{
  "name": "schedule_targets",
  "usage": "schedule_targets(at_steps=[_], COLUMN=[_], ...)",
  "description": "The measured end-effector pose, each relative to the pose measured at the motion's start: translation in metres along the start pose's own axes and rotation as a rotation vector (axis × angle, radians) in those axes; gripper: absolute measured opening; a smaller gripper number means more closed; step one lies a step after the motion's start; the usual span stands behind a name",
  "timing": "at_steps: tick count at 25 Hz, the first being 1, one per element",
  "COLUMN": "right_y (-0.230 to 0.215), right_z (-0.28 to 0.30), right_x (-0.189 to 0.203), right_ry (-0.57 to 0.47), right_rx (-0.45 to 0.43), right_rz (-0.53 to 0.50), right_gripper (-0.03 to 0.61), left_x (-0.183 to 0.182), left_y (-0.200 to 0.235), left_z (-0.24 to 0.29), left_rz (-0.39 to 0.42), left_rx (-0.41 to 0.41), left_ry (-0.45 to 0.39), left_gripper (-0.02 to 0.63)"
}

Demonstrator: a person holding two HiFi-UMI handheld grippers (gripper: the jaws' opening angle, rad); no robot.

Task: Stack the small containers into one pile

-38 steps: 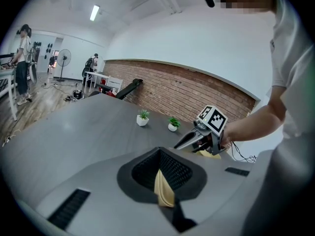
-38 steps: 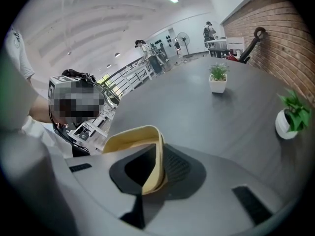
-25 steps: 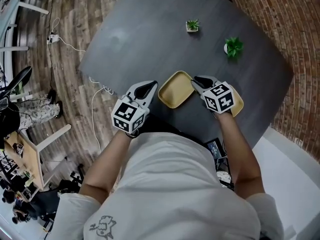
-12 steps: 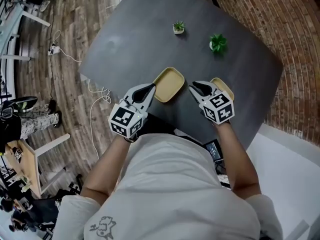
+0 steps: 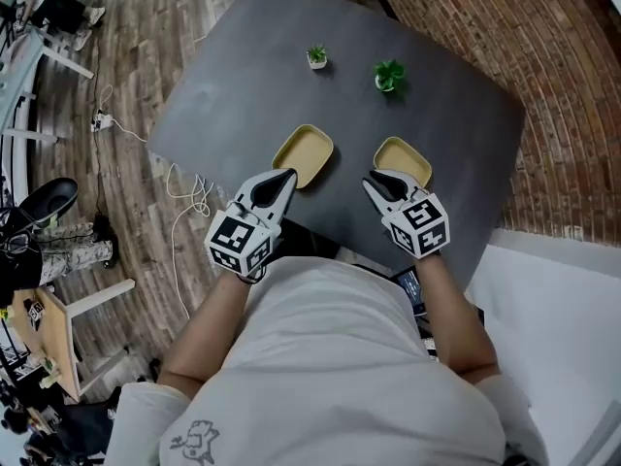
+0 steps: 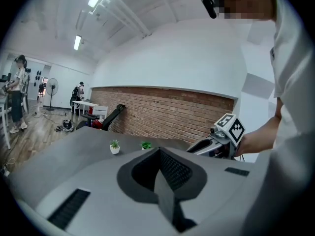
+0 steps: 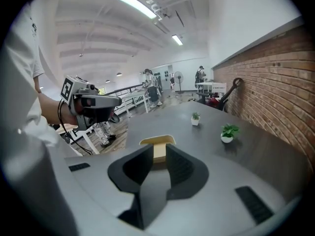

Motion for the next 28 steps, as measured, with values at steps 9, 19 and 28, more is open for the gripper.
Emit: schedule_targets(at_steps=[9,19,28], right_y=[0.017,0.02,0.036], right_z=[-0.051,-0.078,-0.079], right_x=[0.02,0.027,0.017], right_ry=[-0.068,-0.103,-0.128], right_rx=[0.052,0.187,0.336], right_rz=[0.042,0.126,0.221], right_gripper=[0.086,0.103,0.112], left_x=[-0.011,-0.024,-0.033], left_y=[-0.04,-0.051,-0.032], left_z=[-0.001,0.025,0.023], left_rz=[0.065,0.127,0.171], left_rx=[0.078,0.243,0.402], left_ry=[0.001,0.027,0.061], left_gripper=[0.011,0.011,0.011])
Point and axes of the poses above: the fingertips, and each gripper's own axes: z forward along the fingers, y to its left, x out of its underside, the point moved 3 cm from there along -z, backward along the fingers, and after that the axes turned 1 degree about -x, right-handed, at the moved point
